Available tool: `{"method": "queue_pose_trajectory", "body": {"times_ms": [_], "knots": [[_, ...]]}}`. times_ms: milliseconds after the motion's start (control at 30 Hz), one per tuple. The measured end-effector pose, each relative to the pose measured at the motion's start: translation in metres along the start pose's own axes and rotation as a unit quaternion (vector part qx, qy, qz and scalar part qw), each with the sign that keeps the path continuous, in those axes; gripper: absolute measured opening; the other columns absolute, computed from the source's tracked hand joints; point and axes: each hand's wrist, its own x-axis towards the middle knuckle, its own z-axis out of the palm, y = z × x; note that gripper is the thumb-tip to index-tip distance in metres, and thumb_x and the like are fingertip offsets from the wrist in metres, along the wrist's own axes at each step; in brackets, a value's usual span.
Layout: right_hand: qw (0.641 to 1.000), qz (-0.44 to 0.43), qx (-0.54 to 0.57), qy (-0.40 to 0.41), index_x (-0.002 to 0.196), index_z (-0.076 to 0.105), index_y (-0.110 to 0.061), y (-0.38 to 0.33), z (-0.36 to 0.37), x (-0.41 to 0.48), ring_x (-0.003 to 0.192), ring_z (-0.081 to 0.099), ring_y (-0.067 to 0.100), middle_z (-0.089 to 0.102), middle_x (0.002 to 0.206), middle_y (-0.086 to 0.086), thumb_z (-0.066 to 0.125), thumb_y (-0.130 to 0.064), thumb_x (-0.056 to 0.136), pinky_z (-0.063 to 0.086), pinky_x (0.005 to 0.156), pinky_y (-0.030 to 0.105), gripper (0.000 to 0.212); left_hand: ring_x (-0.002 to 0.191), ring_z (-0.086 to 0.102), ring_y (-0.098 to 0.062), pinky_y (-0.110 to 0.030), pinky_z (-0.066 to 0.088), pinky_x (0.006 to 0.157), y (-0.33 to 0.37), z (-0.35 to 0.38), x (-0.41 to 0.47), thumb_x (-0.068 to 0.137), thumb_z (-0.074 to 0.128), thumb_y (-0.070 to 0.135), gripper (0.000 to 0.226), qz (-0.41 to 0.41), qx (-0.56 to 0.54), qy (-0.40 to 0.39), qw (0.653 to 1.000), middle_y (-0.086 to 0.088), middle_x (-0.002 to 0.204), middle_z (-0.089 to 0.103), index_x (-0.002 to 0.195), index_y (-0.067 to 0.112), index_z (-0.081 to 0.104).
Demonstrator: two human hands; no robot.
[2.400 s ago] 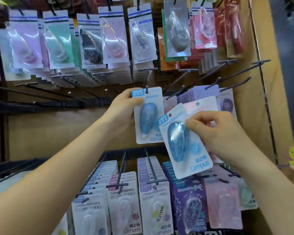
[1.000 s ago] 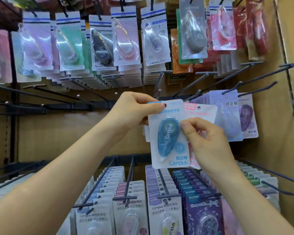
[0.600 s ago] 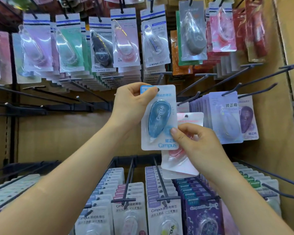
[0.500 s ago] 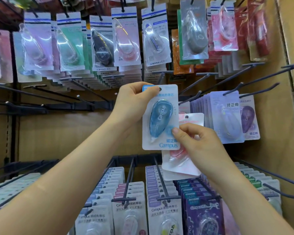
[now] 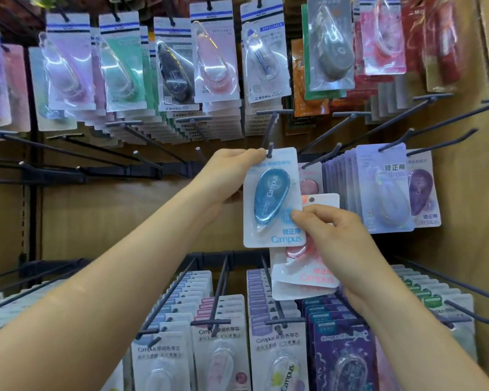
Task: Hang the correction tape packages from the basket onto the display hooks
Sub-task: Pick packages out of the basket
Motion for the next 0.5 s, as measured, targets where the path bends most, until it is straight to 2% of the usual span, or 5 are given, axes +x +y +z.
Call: {"method": "queue_pose_trajectory", "body": {"times_ms": [67, 200, 267, 367, 500], "knots": [[1.0, -0.007, -0.01, 0.018, 0.078, 0.076, -0.021, 0.001, 0.0, 0.001, 0.072, 0.071, 0.006, 0.076, 0.082, -0.007, 0.065, -0.029, 0.094, 0.056, 0.063, 0.025, 0.021, 0.091, 0.069, -0.012, -0.029, 0.056, 0.073, -0.008, -0.006, -0.003, 0.098, 0.058, 0.032, 0.02, 0.0, -0.042, -0.056, 0.998, 0.001, 0.104, 0.075, 0.112, 0.021, 0.066], [0.995, -0.048, -0.065, 0.059, 0.078, 0.075, -0.023, 0.009, -0.003, 0.005, 0.084, 0.07, 0.013, 0.074, 0.084, -0.008, 0.065, -0.033, 0.093, 0.058, 0.073, 0.034, 0.02, 0.095, 0.071, -0.016, -0.036, 0.059, 0.081, -0.022, -0.019, -0.01, 0.096, 0.06, 0.025, 0.023, 0.021, -0.076, -0.135, 0.988, 0.0, 0.109, 0.075, 0.118, 0.02, 0.064], [0.992, -0.063, -0.085, 0.069, 0.079, 0.074, -0.027, 0.011, -0.007, 0.007, 0.085, 0.068, 0.01, 0.072, 0.082, -0.013, 0.068, -0.029, 0.09, 0.056, 0.076, 0.032, 0.013, 0.089, 0.072, -0.014, -0.03, 0.06, 0.072, -0.026, -0.021, -0.01, 0.093, 0.063, 0.019, 0.017, 0.047, -0.061, -0.105, 0.991, 0.0, 0.102, 0.076, 0.109, 0.016, 0.066], [0.982, -0.075, -0.161, 0.067, 0.08, 0.073, -0.032, 0.012, -0.016, 0.004, 0.08, 0.06, -0.005, 0.069, 0.086, -0.018, 0.069, -0.017, 0.085, 0.044, 0.067, 0.009, 0.017, 0.089, 0.072, -0.012, -0.024, 0.058, 0.064, -0.03, -0.019, -0.002, 0.091, 0.066, 0.018, 0.01, 0.056, -0.01, -0.028, 0.998, -0.001, 0.1, 0.076, 0.101, 0.014, 0.068], [0.963, -0.106, -0.238, 0.072, 0.107, 0.062, -0.047, 0.003, -0.028, -0.003, 0.099, 0.056, 0.007, 0.06, 0.113, -0.012, 0.063, -0.015, 0.087, 0.049, 0.083, 0.027, 0.038, 0.088, 0.071, -0.013, -0.028, 0.061, 0.066, -0.04, -0.006, 0.021, 0.091, 0.068, 0.022, 0.013, 0.069, 0.122, 0.045, 0.989, 0.001, 0.102, 0.072, 0.102, 0.015, 0.067]]}}
